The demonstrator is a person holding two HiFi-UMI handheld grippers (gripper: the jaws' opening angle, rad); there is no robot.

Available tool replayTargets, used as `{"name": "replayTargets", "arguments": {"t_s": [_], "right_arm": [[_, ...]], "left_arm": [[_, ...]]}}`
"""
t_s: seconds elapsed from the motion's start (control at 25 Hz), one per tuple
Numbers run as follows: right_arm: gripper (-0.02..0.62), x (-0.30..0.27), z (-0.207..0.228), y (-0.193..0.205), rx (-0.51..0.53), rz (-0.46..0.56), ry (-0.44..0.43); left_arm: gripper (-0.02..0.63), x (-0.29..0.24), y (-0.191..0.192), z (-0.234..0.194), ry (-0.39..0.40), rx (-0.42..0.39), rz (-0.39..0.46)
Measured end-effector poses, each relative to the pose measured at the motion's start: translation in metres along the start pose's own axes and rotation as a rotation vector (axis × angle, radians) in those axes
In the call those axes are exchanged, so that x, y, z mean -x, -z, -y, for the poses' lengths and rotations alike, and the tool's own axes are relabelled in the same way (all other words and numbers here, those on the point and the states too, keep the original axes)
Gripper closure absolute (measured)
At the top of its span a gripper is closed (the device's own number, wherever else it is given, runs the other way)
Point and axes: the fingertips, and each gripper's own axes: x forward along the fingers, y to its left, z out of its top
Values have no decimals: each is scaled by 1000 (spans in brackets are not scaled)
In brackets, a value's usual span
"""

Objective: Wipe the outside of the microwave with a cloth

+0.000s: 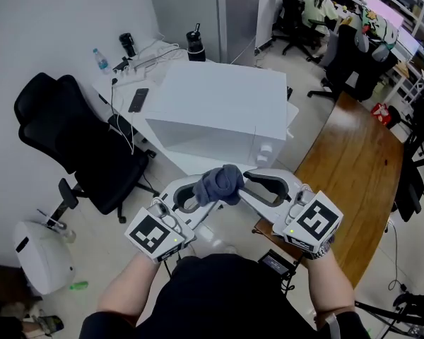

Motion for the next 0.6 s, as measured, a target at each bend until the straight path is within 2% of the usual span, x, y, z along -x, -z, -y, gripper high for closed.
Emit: {"name": "replayTargets", "arguments": {"t_s": [0.08, 0.2, 0.36, 0.6], "right_arm": [[500, -3, 7, 0, 16, -9, 57], [591, -5, 17, -3, 45, -7, 136], [595, -10, 22, -6, 59, -4, 188], [595, -21, 29, -10, 42, 13, 234]], "left_arm": [[520, 8, 4, -12, -55, -15, -16], [520, 18, 9, -26, -138, -28, -38], [520, 31, 16, -45, -245, -81, -42], [518, 61, 34, -78, -417, -44, -91]]}}
